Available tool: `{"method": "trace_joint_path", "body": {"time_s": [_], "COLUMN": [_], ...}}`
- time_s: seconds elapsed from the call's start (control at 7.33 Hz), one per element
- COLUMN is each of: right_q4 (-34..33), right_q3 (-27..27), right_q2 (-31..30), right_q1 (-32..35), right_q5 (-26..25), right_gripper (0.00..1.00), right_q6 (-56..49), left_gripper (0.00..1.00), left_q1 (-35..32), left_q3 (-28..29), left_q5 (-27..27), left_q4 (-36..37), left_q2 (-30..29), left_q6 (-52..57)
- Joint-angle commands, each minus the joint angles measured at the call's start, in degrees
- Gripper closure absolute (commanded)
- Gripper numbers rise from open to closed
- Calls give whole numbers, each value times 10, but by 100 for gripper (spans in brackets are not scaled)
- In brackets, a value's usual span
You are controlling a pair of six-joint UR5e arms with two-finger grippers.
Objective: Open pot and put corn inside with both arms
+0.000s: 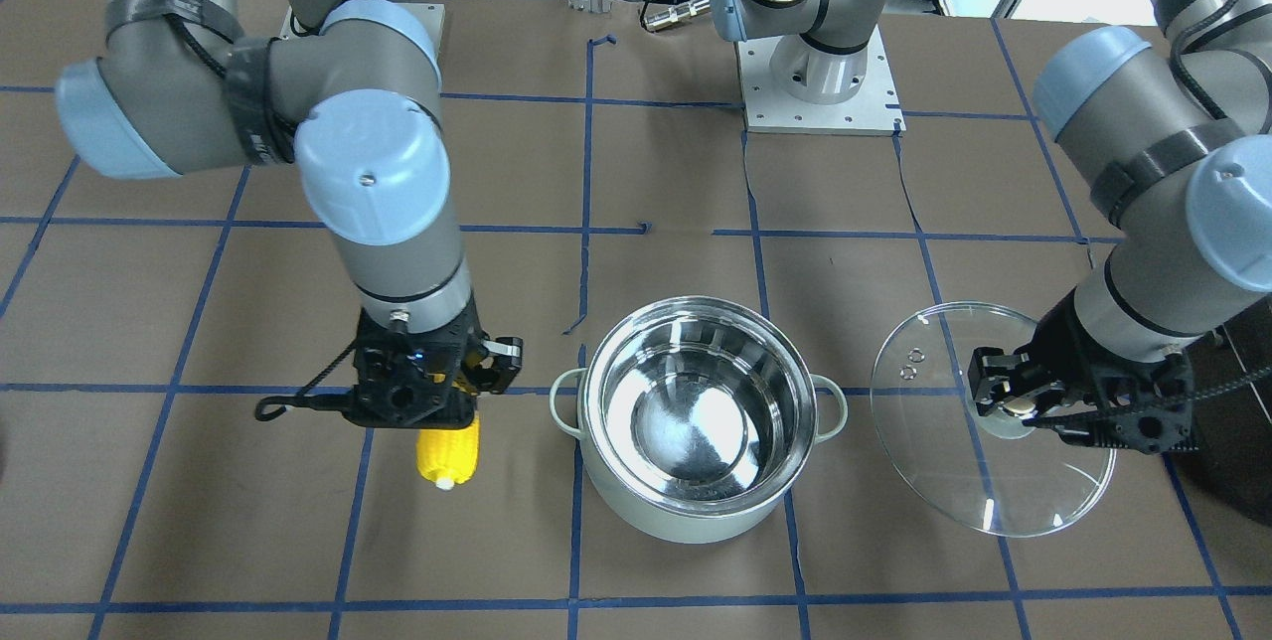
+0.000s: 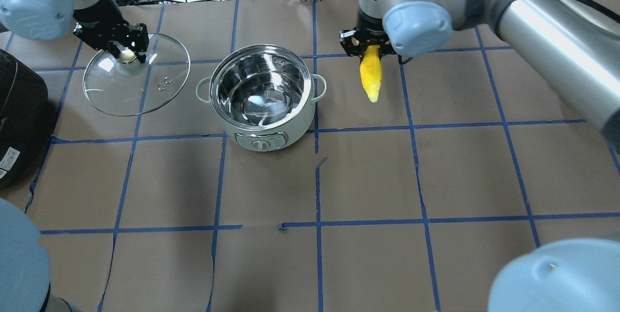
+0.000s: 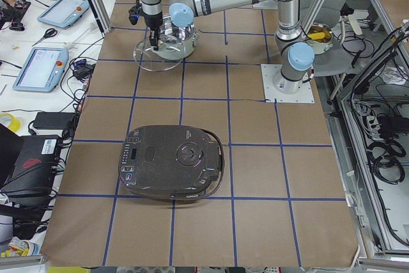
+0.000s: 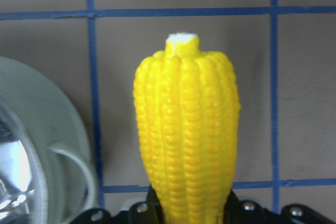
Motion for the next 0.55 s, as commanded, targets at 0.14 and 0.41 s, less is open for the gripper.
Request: {"method": "trace_joint_path", "body": {"time_s": [0.14, 0.41], "right_q4": [-4, -17], "right_q3": [-125, -125], "right_q2": [99, 102], "right_q1": [118, 133], "right_q5": [3, 3], "right_gripper": [100, 100], "right_q6": [132, 130], "left_gripper": [100, 100], "left_q1": [54, 66], "left_q3": [-114, -195], "left_q5": [-20, -40], "left_q4": [116, 213], "left_q2": [2, 4], "left_q6": [49, 50]}}
